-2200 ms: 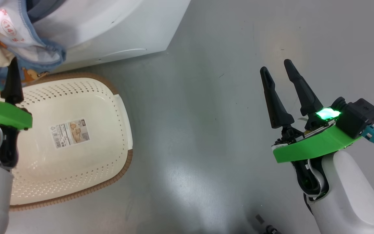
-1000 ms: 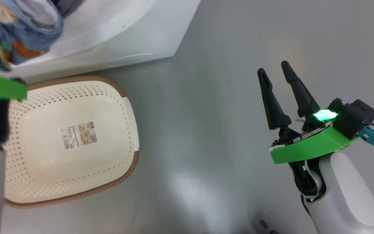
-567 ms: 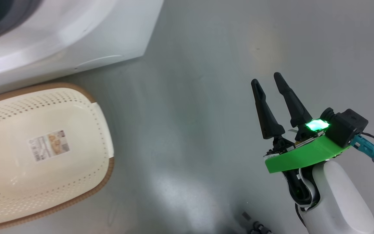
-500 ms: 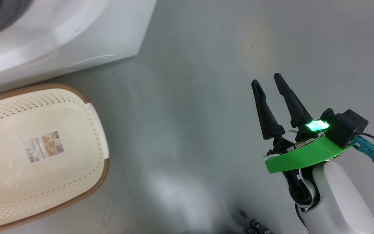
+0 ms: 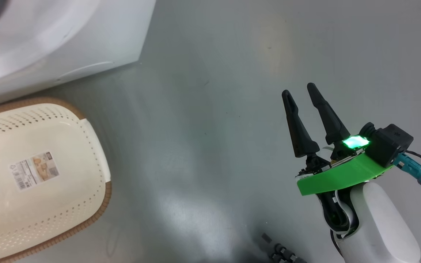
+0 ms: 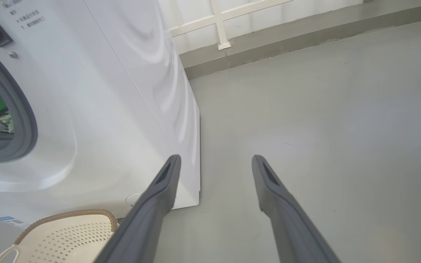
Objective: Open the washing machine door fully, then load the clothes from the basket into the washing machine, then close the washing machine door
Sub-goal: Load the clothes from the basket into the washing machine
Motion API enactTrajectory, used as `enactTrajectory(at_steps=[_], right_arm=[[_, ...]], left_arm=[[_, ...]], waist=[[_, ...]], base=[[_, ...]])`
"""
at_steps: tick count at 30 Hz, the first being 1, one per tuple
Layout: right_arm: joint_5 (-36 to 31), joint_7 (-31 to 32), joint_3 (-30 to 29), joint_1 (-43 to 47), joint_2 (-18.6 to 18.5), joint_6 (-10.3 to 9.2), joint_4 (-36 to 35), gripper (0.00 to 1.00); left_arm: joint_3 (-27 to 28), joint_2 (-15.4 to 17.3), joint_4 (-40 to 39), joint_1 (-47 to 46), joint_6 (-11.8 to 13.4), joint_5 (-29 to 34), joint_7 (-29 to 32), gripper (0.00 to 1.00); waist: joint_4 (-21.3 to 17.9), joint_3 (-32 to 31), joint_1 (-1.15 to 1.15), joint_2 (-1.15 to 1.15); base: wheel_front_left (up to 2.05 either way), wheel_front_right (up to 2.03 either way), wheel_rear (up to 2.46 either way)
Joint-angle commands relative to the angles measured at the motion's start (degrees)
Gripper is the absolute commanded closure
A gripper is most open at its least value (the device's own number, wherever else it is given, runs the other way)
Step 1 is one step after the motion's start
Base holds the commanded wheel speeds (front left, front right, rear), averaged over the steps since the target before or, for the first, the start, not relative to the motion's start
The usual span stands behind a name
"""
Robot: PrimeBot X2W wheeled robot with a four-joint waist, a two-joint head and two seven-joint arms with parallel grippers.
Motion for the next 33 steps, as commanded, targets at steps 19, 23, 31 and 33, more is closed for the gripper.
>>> enactTrajectory(at_steps=[19,23,31,33], right_arm=[[-0.3,-0.3,0.4,1.2,-1.5,0.09,-1.0,0.00],[-0.2,-0.3,0.4,1.2,-1.6,0.09,-0.6,0.00],[-0.1,-0.3,0.3,2.1,-2.2,0.09,-0.1,0.00],[0.0,-0.3,0.3,2.5,-2.4,0.09,0.1,0.00]], left_arm=[[1.1,-2.8,-3.4,9.8,-2.7,-2.5,-1.3,0.00],[2.6,-3.4,-11.7,17.1,-2.6,-1.9,-1.4,0.00],[6.9,-4.8,-26.8,32.1,-2.9,-2.5,-1.4,0.00],[7.4,-5.3,-30.0,35.5,-2.9,-2.6,-1.4,0.00]], waist=[[6.2,-6.1,0.00,0.00],[7.0,-8.1,0.00,0.00],[8.7,-12.0,0.00,0.00],[9.2,-13.1,0.00,0.00]], base=[[0.00,0.00,0.00],[0.00,0.00,0.00],[0.00,0.00,0.00],[0.00,0.00,0.00]])
